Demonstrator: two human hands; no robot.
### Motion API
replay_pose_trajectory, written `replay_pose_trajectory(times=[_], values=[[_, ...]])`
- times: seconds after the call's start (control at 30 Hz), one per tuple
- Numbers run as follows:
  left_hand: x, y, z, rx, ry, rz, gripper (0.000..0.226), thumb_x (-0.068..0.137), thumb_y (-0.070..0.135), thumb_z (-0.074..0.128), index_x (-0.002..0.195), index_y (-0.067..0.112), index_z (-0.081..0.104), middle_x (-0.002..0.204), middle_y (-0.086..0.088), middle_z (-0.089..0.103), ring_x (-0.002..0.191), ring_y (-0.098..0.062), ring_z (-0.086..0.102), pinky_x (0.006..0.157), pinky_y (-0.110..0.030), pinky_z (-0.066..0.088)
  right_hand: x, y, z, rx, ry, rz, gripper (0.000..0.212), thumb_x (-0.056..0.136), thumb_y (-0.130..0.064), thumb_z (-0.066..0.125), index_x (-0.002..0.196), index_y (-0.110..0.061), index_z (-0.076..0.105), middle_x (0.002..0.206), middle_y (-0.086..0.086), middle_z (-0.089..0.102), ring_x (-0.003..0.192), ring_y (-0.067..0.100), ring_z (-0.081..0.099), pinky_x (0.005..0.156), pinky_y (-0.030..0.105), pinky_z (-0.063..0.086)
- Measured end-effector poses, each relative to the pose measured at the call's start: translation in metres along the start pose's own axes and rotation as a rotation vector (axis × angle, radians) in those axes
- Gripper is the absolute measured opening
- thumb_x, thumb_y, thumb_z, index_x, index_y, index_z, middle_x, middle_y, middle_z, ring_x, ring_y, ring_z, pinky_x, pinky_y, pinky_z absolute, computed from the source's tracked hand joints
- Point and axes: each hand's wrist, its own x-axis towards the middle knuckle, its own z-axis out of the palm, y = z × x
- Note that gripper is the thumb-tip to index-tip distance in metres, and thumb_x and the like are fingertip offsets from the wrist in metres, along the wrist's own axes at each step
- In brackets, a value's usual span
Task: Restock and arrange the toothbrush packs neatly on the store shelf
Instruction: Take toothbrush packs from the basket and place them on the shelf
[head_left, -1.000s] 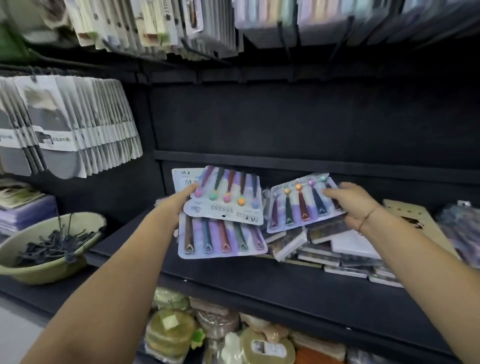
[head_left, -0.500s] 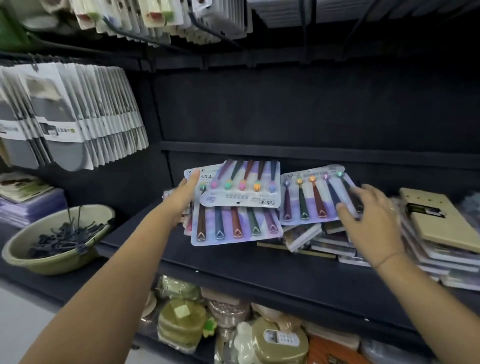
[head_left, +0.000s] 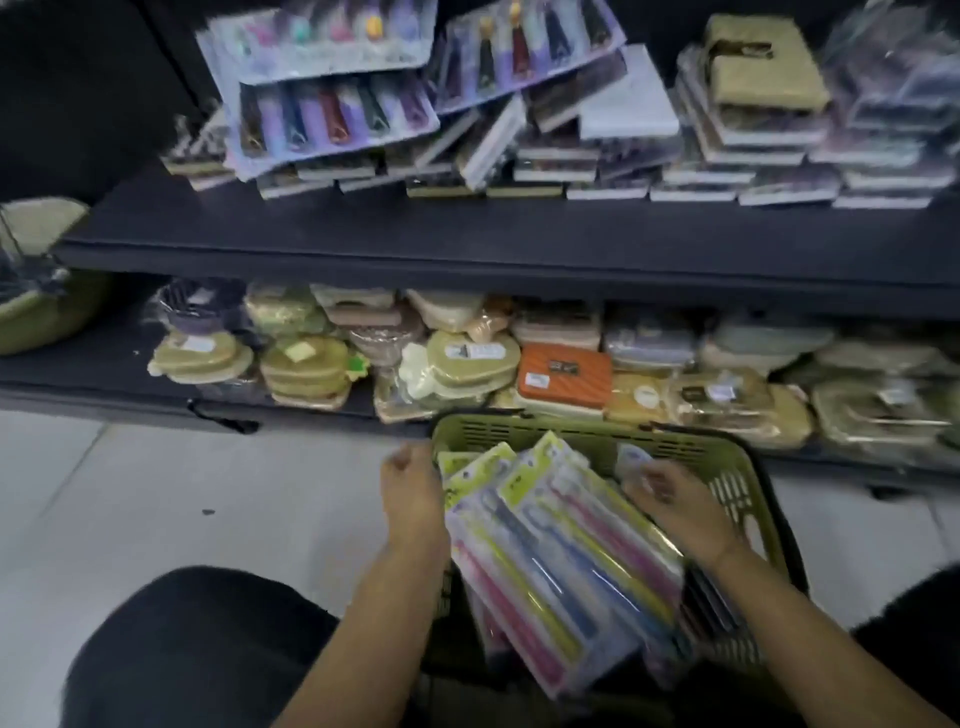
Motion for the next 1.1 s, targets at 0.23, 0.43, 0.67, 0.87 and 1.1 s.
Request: replay_pose_trajectory(times=[0.23, 0.43, 0.67, 0.87, 1.1], values=[[-0.026, -0.122, -0.003, -0.059, -0.084, -0.464, 0.109, 0.043, 0.073, 0.083, 0.124, 0.006, 0.054, 0.118, -0.021, 0.064, 0.101, -0.042, 0.065, 0.086, -0.062, 0.052, 0.013, 0.037, 0.003, -0.089, -0.394, 0.244, 0.120, 0.049, -0.086, 0.069, 0.147, -0.024, 0.038, 0.148, -0.003, 0.041, 0.131, 0.017, 0.046, 0.109, 0.034, 0.038], [-0.039, -0.108, -0.004, 0.009, -0.317, -0.381, 0.067, 0.067, 0.056, 0.078, 0.115, 0.011, 0.065, 0.100, -0.018, 0.074, 0.090, -0.038, 0.071, 0.078, -0.054, 0.058, 0.006, 0.030, 0.012, -0.234, -0.510, 0.361, 0.126, 0.056, -0.086, 0.063, 0.155, -0.021, 0.019, 0.163, 0.003, 0.011, 0.148, 0.026, 0.019, 0.119, 0.045, 0.023], [-0.021, -0.124, -0.006, 0.059, -0.363, -0.469, 0.100, 0.042, 0.061, 0.093, 0.125, 0.016, 0.058, 0.105, -0.017, 0.073, 0.095, -0.038, 0.071, 0.079, -0.059, 0.056, -0.006, 0.037, 0.020, -0.057, -0.471, 0.409, 0.136, 0.052, -0.086, 0.066, 0.157, -0.023, 0.007, 0.164, 0.005, 0.010, 0.148, 0.030, 0.018, 0.117, 0.050, 0.023], [-0.036, -0.111, -0.004, 0.031, -0.378, -0.425, 0.079, 0.053, 0.039, 0.090, 0.120, 0.010, 0.061, 0.098, -0.019, 0.074, 0.093, -0.040, 0.071, 0.081, -0.055, 0.058, -0.008, 0.037, 0.017, 0.029, -0.470, 0.426, 0.148, 0.033, -0.090, 0.069, 0.156, -0.026, 0.016, 0.160, 0.002, 0.024, 0.144, 0.028, 0.029, 0.117, 0.049, 0.028], [-0.057, -0.087, -0.006, -0.002, -0.491, -0.409, 0.051, 0.071, 0.032, 0.079, 0.112, 0.004, 0.066, 0.092, -0.018, 0.074, 0.079, -0.034, 0.072, 0.065, -0.040, 0.058, -0.005, 0.027, 0.000, 0.165, -0.511, 0.372, 0.109, 0.041, -0.077, 0.083, 0.134, -0.027, 0.055, 0.128, -0.001, 0.064, 0.120, 0.022, 0.059, 0.108, 0.044, 0.043]])
